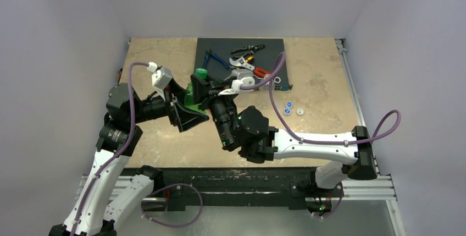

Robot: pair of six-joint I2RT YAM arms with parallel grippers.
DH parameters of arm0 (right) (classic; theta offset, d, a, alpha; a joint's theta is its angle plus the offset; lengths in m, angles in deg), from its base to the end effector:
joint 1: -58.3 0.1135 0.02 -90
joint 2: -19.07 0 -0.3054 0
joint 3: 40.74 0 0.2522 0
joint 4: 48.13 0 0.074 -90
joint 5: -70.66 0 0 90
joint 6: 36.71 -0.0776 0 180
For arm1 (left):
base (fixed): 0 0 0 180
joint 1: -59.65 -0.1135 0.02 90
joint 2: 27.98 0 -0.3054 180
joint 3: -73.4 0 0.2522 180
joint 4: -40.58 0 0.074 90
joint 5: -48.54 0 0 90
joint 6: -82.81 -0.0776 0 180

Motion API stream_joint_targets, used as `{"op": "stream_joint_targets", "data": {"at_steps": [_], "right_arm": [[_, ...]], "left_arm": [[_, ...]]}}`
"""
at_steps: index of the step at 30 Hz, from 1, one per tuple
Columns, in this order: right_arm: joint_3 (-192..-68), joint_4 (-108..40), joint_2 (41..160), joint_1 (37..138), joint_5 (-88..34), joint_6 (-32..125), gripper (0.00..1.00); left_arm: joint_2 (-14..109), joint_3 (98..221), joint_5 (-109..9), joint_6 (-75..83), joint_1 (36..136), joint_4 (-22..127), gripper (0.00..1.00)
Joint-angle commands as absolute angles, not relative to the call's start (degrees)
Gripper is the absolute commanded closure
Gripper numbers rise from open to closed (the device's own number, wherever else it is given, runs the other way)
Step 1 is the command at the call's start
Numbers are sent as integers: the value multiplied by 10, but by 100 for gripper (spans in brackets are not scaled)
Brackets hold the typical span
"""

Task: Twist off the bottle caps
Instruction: Unscrew the bottle cap from the plastic bottle.

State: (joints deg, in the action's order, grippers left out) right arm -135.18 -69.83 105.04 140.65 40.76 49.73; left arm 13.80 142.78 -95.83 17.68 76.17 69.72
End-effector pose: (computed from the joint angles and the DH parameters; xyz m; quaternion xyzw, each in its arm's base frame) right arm 0.1127 0.3334 0.5119 0.0614 0.6091 0.3285 0.7193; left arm 0.1114 -0.0988 0.4306 0.2714 0.6589 -0.5255 0.4648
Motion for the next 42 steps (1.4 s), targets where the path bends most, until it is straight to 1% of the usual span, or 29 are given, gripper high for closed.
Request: {"op": "stream_joint_targets", "data": {"at_steps": [1,5,6,7,8,9,10,11,14,15,16,18,22,25,28,32,35,38,42], "right_arm": [[-1363,-770,1048,1413,397,526,82],[-1357,-793,1041,1414,398,557,78],[-1355,-795,1040,1414,396,561,76],[-1357,-792,1037,1414,388,561,73],[-1360,-778,1034,1414,366,556,67],[-1367,-752,1031,1414,345,545,59],[-1384,-703,1032,1413,323,529,44],[-1410,-616,1035,1409,307,508,34],[-1526,-393,1048,1393,221,446,14],[-1561,-338,1050,1392,200,438,10],[-1596,-281,1053,1390,179,433,8],[-1654,-200,1056,1389,155,418,7],[-1689,-143,1044,1386,115,403,10],[-1692,-127,1039,1379,113,389,16],[-1707,-109,1040,1363,76,368,22],[-1755,-69,1065,1356,43,354,25],[-1756,-66,1071,1349,41,346,27],[-1737,-90,1062,1331,35,333,32],[-1720,-117,1056,1299,19,317,38]], "left_arm": [[139,1425,-962,162,762,678,23],[137,1429,-962,136,762,697,51],[135,1428,-962,133,762,697,54],[134,1428,-961,130,762,697,54],[135,1430,-961,124,762,698,55],[136,1433,-961,116,762,700,55],[138,1441,-959,105,762,705,57],[140,1450,-957,87,762,712,57],[140,1481,-945,8,762,734,61],[136,1486,-937,-23,762,734,62],[133,1488,-929,-42,762,732,62],[130,1492,-916,-62,762,721,62],[139,1499,-904,-84,762,711,64],[140,1502,-895,-83,762,699,66],[135,1502,-884,-82,762,691,68],[133,1504,-857,-79,762,678,70],[135,1504,-850,-62,762,659,71],[135,1504,-848,-44,762,648,74],[135,1500,-852,-43,762,649,75]]}}
